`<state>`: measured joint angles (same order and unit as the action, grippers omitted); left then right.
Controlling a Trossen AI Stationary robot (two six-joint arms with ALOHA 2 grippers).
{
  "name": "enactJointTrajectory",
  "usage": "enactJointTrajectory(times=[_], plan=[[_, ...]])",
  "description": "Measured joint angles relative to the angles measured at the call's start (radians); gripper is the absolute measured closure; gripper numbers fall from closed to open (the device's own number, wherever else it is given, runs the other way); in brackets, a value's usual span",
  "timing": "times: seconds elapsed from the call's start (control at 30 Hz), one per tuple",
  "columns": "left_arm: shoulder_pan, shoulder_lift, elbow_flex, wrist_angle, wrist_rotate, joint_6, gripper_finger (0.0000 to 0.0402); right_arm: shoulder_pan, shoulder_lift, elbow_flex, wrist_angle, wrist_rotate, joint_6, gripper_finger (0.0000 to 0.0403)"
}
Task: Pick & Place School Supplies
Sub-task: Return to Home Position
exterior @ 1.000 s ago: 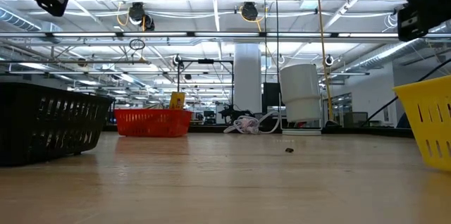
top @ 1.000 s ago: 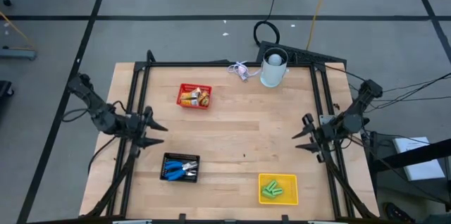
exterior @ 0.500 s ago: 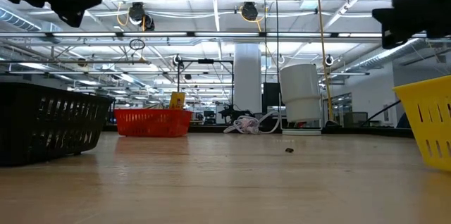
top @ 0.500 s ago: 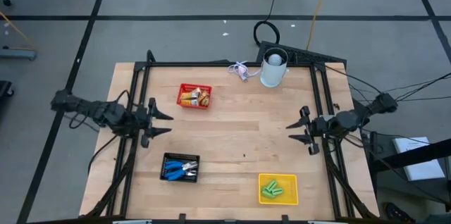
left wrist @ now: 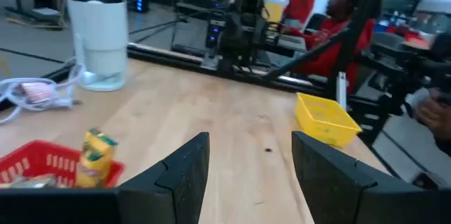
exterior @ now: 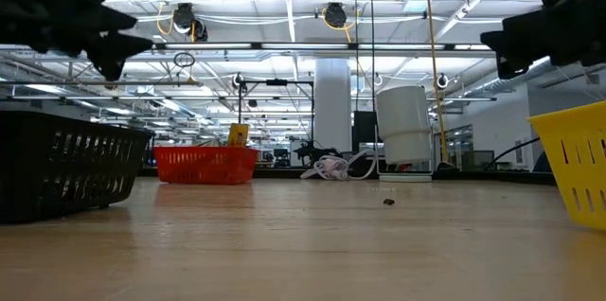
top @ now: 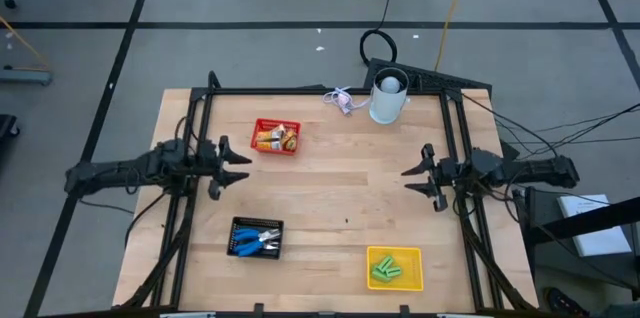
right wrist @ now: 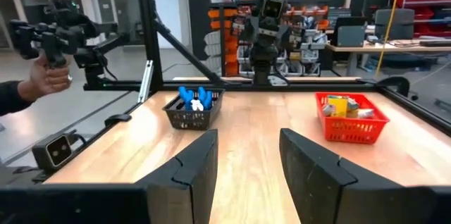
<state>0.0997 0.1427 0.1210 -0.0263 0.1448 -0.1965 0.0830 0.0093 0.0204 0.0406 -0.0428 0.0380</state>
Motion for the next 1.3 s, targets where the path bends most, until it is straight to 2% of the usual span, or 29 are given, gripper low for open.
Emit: enactJointTrajectory(times=[0.2, 0.33, 0.47, 0.57, 0.73, 1.3], plan=[[0.071, -0.142, -0.040, -0.020, 0.072, 0.008, 0.0197, -0.045, -0.003, 0.000, 0.000, -0.038, 0.011, 0.0258], [0.078, -0.137, -0.031, -0.063, 0.056, 0.005, 0.0197, -0.058, -0.005, 0.000, -0.002, -0.043, 0.014, 0.0261], [0.059, -0.137, -0.055, -0.026, 0.054, -0.009, 0.0197, -0.057, -0.006, 0.000, -0.009, -0.092, 0.015, 0.0259], [0.031, -0.138, -0.077, 0.053, 0.060, -0.002, 0.0197, -0.057, -0.005, 0.000, -0.015, -0.091, 0.015, 0.0257], [-0.010, -0.137, -0.105, 0.093, 0.005, 0.003, 0.0197, -0.057, -0.004, 0.000, -0.016, -0.090, -0.036, 0.0260], [-0.023, -0.136, -0.104, 0.058, -0.015, -0.015, 0.0197, -0.057, 0.045, 0.000, 0.005, -0.086, -0.023, 0.0260]])
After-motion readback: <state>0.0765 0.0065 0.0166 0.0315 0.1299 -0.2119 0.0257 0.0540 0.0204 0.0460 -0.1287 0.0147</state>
